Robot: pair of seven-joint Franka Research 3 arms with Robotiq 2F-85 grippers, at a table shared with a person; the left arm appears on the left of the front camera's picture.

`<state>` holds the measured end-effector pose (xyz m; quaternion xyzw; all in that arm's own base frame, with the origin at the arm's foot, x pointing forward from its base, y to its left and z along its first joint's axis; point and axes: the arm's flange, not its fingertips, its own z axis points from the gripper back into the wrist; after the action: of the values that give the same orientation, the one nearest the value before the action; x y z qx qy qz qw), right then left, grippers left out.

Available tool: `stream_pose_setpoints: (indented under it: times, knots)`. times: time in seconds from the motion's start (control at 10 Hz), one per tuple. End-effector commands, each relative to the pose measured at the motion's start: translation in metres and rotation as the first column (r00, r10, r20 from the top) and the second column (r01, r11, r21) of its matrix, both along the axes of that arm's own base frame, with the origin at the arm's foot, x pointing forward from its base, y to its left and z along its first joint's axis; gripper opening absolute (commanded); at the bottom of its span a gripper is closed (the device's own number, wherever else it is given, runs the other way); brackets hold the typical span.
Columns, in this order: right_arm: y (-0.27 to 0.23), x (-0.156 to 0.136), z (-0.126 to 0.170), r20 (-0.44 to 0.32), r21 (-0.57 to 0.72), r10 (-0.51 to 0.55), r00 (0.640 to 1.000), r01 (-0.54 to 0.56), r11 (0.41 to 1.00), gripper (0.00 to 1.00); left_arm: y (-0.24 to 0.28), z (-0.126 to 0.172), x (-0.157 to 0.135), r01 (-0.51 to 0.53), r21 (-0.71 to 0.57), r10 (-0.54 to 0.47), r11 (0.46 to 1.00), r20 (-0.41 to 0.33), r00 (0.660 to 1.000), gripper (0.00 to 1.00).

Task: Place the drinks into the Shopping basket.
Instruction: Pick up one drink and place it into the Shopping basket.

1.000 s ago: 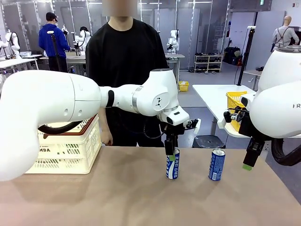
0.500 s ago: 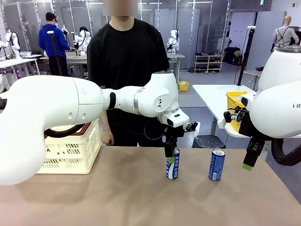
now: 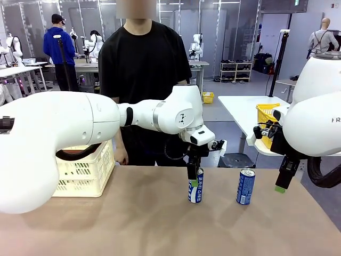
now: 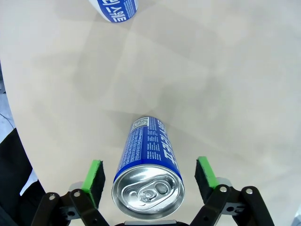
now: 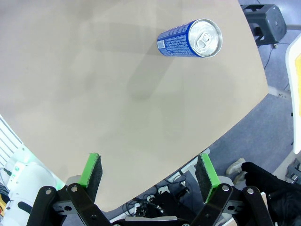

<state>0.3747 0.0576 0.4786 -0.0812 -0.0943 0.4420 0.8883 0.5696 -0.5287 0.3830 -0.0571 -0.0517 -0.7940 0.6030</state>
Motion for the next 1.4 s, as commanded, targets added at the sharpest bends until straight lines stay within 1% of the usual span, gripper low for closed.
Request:
stream_pose_setpoints:
  times: [0.0,0.3,0.4,0.5,0.6,0.7,0.8,0.9,1.1,1.2,1.3]
  knots:
    - [-0.001,0.0,-0.001,-0.002,0.002,-0.001,1.0,0.001,1.0,1.0,-0.015,0.011,0.012,-0.008,0.012,0.008,1.0,-0.017,1.0,0.8]
    - [-0.001,0.0,-0.001,-0.002,0.002,-0.001,1.0,0.001,1.0,1.0,-0.013,0.008,0.011,-0.015,0.01,0.015,1.0,-0.028,1.0,0.49]
    - [-0.001,0.0,-0.001,-0.002,0.002,-0.001,1.0,0.001,1.0,1.0,-0.013,0.007,0.012,-0.019,0.014,0.019,1.0,-0.035,0.999,0.41]
    - [-0.001,0.0,-0.001,-0.002,0.002,-0.001,1.0,0.001,1.0,1.0,-0.013,0.007,0.012,-0.019,0.019,0.02,1.0,-0.04,0.999,0.54]
    - [-0.001,0.0,-0.001,-0.002,0.002,-0.001,1.0,0.001,1.0,1.0,-0.012,0.007,0.013,-0.023,0.017,0.023,1.0,-0.047,0.999,0.21]
    - [-0.001,0.0,-0.001,-0.002,0.002,-0.001,1.0,0.001,1.0,1.0,-0.012,0.007,0.012,-0.021,0.019,0.022,1.0,-0.046,0.999,0.34]
    - [-0.001,0.0,-0.001,-0.002,0.002,-0.001,1.0,0.001,1.0,1.0,-0.012,0.009,0.012,-0.022,0.045,0.025,0.999,-0.073,0.997,0.01]
    - [-0.001,0.0,-0.001,-0.002,0.002,-0.001,1.0,0.001,1.0,1.0,-0.01,0.015,0.008,-0.021,0.037,0.025,0.999,-0.094,0.995,0.01]
    - [-0.001,0.0,-0.001,-0.002,0.002,-0.001,1.0,0.001,1.0,1.0,0.009,0.042,-0.001,-0.018,0.035,0.021,0.999,-0.081,0.996,0.01]
    - [-0.001,0.0,-0.001,-0.002,0.002,-0.001,1.0,0.001,1.0,1.0,0.023,0.055,-0.006,-0.02,0.018,0.021,1.0,-0.087,0.996,0.01]
    - [-0.001,0.0,-0.001,-0.002,0.002,-0.001,1.0,0.001,1.0,1.0,0.044,0.07,-0.011,-0.042,0.037,0.044,0.998,-0.057,0.997,0.01]
